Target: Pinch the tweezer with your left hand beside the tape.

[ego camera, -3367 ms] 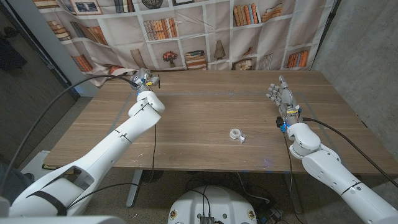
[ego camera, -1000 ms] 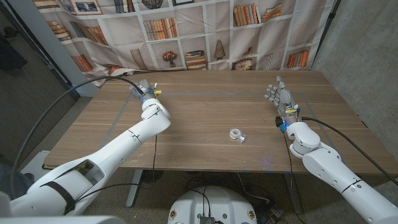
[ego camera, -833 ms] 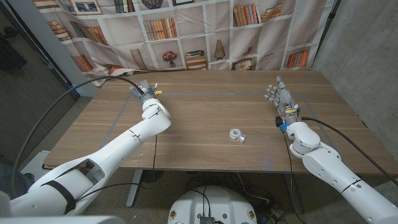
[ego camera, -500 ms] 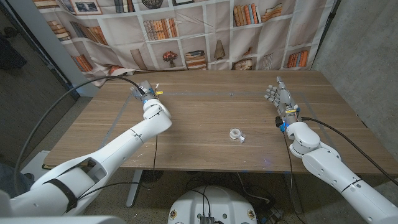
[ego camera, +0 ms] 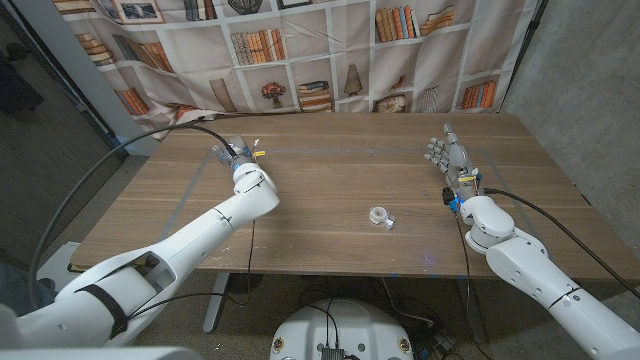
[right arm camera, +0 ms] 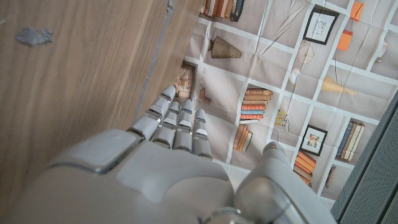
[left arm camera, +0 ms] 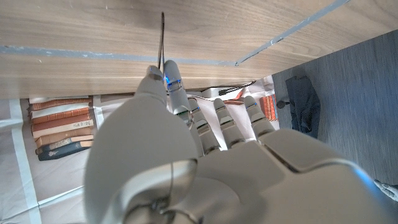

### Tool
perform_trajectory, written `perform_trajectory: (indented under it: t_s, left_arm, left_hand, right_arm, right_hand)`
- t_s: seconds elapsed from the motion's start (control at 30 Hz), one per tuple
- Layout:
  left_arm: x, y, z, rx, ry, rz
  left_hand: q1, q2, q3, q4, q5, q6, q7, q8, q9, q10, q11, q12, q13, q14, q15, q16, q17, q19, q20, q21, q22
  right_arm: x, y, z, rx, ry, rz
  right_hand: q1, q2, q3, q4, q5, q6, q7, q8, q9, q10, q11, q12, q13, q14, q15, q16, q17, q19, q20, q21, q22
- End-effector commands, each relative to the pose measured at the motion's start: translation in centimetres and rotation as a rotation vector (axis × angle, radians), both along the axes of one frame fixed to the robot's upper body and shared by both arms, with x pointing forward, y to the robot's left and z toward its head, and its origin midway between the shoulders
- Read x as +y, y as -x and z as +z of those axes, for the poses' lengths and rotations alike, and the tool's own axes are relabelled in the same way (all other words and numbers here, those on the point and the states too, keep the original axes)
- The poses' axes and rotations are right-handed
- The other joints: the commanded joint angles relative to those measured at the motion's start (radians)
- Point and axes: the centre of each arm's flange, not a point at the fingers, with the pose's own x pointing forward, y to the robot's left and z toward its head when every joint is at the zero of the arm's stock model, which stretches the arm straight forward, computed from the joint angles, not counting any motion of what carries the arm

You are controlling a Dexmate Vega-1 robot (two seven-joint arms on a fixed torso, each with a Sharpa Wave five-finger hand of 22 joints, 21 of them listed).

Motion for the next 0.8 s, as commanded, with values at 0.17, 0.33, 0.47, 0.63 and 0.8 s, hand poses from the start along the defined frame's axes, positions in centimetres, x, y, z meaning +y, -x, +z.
perform_trajectory:
  t_s: [0.17, 0.33, 0.47, 0.63, 0.8]
  left_arm:
    - [-0.25, -0.66, -0.71, 0.037, -0.032, 0.026]
    - [-0.34, -0.93, -0.86, 0.046, -0.036, 0.025]
    - [-0.43, -1.13, -1.08, 0.055, -0.039, 0.021]
    - [-0.49, -1.24, -1.34, 0.064, -0.039, 0.025]
    - [-0.49, -1.3, -1.58, 0.073, -0.039, 0.026]
  left_hand:
    - [-0.008, -0.001, 0.007, 0.003, -0.002, -0.013, -0.001, -0.003, 0.004, -0.009, 0.002, -0.003, 0.002, -0.002, -0.052, -0.003, 0.003, 0.004, 0.001, -0.003, 0.002]
    - [-0.009, -0.001, 0.009, 0.003, -0.001, -0.014, -0.004, -0.004, 0.004, -0.012, 0.003, -0.004, 0.003, -0.001, -0.05, -0.002, 0.003, 0.004, 0.001, -0.005, 0.002]
    - [-0.01, -0.001, 0.009, 0.003, -0.001, -0.016, -0.004, -0.004, 0.004, -0.014, 0.002, -0.004, 0.003, -0.001, -0.05, -0.002, 0.003, 0.003, 0.001, -0.006, 0.002]
    - [-0.011, -0.002, 0.011, 0.003, -0.001, -0.018, -0.004, -0.005, 0.004, -0.016, 0.0, -0.004, 0.003, -0.002, -0.049, -0.002, 0.003, 0.003, 0.001, -0.008, 0.002]
    - [-0.011, -0.002, 0.012, 0.003, -0.001, -0.018, -0.006, -0.004, 0.004, -0.018, -0.003, -0.004, 0.003, -0.003, -0.049, -0.003, 0.003, 0.003, 0.001, -0.009, 0.002]
  right_arm:
    - [0.12, -0.16, -0.09, 0.006, 0.003, 0.004]
    - [0.22, -0.21, -0.09, 0.009, 0.002, 0.004]
    - [0.3, -0.29, -0.23, 0.014, 0.0, 0.005]
    - [0.33, -0.34, -0.31, 0.016, 0.002, 0.006]
    - [0.31, -0.36, -0.33, 0.018, 0.002, 0.005]
  right_hand:
    - [0.005, 0.01, 0.003, -0.006, -0.002, 0.006, -0.001, -0.001, 0.002, 0.008, 0.0, 0.0, 0.001, 0.007, 0.003, -0.002, 0.005, 0.01, 0.001, -0.001, 0.004]
    - [0.005, 0.01, 0.003, -0.006, -0.002, 0.006, 0.0, -0.001, 0.002, 0.009, -0.001, 0.0, 0.001, 0.007, 0.003, -0.002, 0.005, 0.011, 0.001, -0.002, 0.004]
    - [0.005, 0.01, 0.003, -0.006, -0.002, 0.007, 0.0, 0.0, 0.002, 0.009, 0.0, 0.0, 0.001, 0.007, 0.003, -0.002, 0.005, 0.011, 0.001, -0.003, 0.004]
    - [0.005, 0.01, 0.003, -0.006, -0.002, 0.006, 0.0, -0.001, 0.002, 0.01, 0.0, 0.0, 0.001, 0.008, 0.002, -0.002, 0.005, 0.011, 0.001, -0.004, 0.004]
    - [0.005, 0.01, 0.003, -0.007, -0.003, 0.006, 0.0, -0.001, 0.002, 0.01, 0.0, 0.0, 0.001, 0.008, 0.002, -0.001, 0.005, 0.012, 0.001, -0.004, 0.004]
